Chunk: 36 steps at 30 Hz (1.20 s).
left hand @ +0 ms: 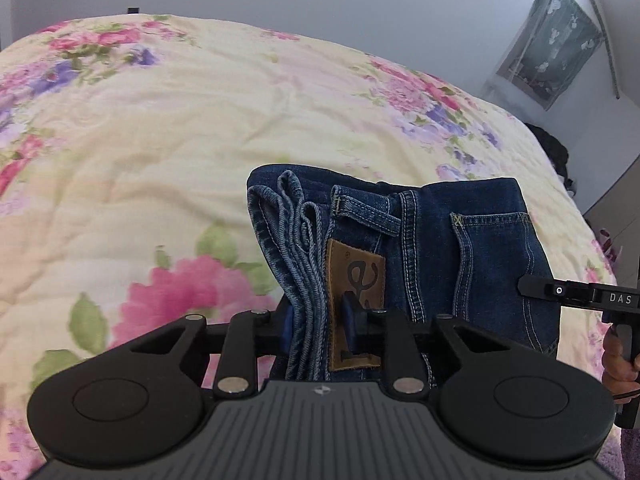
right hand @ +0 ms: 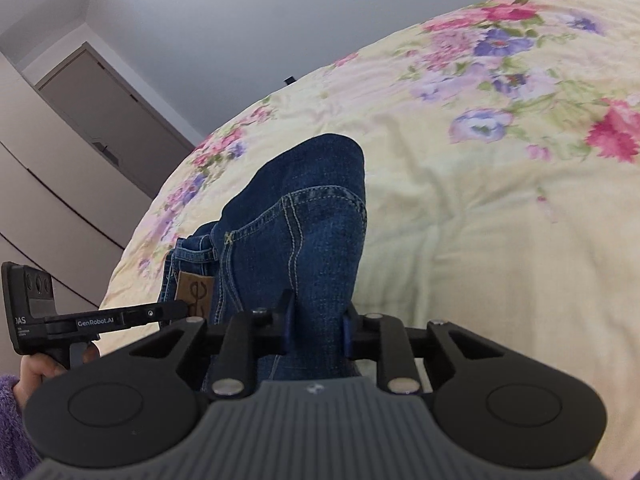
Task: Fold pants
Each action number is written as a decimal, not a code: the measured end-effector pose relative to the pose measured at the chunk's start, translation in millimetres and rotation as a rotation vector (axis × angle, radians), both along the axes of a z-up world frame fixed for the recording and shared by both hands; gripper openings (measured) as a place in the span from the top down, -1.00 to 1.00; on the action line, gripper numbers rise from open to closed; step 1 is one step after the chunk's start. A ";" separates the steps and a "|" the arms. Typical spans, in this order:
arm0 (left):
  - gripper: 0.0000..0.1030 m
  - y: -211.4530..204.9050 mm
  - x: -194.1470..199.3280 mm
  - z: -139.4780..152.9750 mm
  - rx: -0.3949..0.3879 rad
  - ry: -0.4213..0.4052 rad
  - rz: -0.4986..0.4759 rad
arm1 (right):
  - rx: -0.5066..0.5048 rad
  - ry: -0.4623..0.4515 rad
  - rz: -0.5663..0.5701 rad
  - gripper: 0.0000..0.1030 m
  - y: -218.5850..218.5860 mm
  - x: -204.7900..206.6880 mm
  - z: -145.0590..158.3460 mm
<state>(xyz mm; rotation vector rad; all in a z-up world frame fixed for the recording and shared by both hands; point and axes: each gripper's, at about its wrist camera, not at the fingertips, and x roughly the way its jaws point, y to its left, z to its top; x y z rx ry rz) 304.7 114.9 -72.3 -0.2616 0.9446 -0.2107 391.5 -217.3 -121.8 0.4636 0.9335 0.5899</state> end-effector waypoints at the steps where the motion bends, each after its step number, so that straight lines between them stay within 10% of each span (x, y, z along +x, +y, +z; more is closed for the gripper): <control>1: 0.48 12.8 -3.2 0.7 0.009 0.004 0.018 | 0.014 0.008 0.014 0.65 13.3 0.6 -3.2; 9: 0.48 79.9 -6.3 -27.4 -0.006 0.048 0.109 | 0.040 0.052 0.090 0.65 107.9 15.0 -27.2; 20: 0.36 91.4 3.4 -74.1 -0.037 0.055 0.120 | -0.080 0.144 0.021 0.53 118.4 32.7 -81.2; 31: 0.10 64.9 -23.6 -29.4 0.197 -0.023 0.080 | -0.427 -0.117 0.057 0.09 140.0 1.6 -33.9; 36: 0.05 55.5 -48.5 15.2 0.280 -0.110 0.053 | -0.415 -0.181 0.060 0.03 128.5 -26.7 2.0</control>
